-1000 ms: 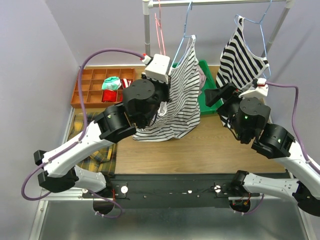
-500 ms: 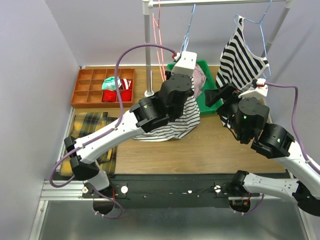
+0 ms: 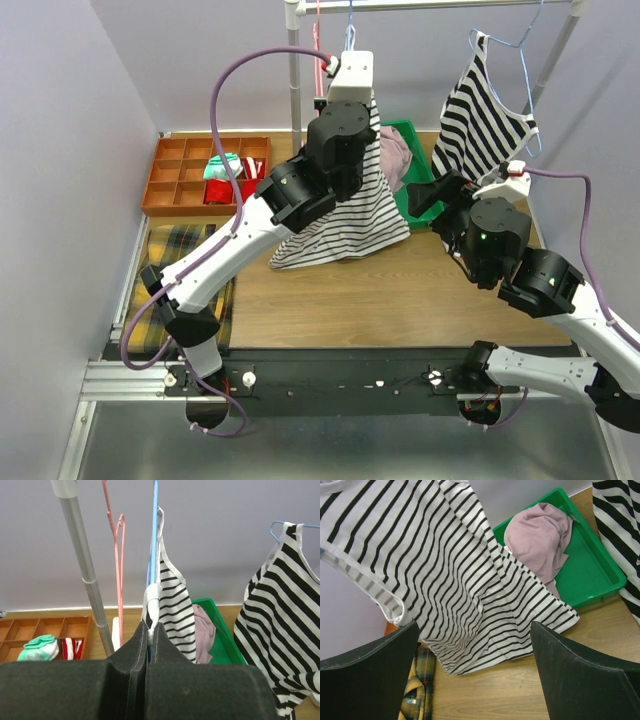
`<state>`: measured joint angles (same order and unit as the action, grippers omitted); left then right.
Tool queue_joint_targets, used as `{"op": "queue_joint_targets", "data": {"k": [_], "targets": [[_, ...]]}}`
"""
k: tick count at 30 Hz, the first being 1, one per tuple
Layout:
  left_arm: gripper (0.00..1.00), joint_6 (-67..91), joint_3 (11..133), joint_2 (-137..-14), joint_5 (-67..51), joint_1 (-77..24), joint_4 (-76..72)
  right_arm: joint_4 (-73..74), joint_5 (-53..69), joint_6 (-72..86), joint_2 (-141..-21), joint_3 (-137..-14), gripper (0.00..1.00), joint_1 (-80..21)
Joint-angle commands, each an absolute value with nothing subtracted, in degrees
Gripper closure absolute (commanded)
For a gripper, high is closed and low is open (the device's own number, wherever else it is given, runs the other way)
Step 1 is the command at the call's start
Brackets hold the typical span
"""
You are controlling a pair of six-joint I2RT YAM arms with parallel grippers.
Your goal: Place the tank top on the hanger
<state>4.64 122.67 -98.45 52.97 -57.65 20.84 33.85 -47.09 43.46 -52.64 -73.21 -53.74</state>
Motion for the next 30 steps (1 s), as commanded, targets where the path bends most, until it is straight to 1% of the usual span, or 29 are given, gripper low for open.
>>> {"op": "queue_joint_targets", "data": {"k": [1, 4, 12, 28, 29, 30], "targets": [[1.0, 7.72, 127.61, -101.42, 48.62, -54.68, 22.23, 34.54, -48.25, 43.68, -51.59, -71.98, 0.0, -54.05], [1.0, 9.4, 128.24, -101.95, 46.58, -53.35, 24.78, 33.75, -47.64, 43.77, -51.68, -71.37, 0.0, -54.05], [1.0, 13.35, 120.78, -99.15, 43.78, -51.16, 24.7, 32.78, -45.97, 44.74, -51.95, -69.26, 0.0, -54.05], [1.0, 17.31, 114.52, -95.8, 39.55, -49.31, 24.87, 33.22, -45.44, 45.62, -51.15, -66.27, 0.0, -53.96], [0.98, 17.4, 114.26, -95.37, 39.2, -49.31, 24.87, 33.4, -45.35, 45.62, -51.15, -66.1, 0.0, -54.05], [0.89, 17.49, 113.21, -94.32, 39.2, -49.31, 24.87, 33.49, -45.44, 45.62, -51.07, -66.01, 0.0, -53.97]]}}
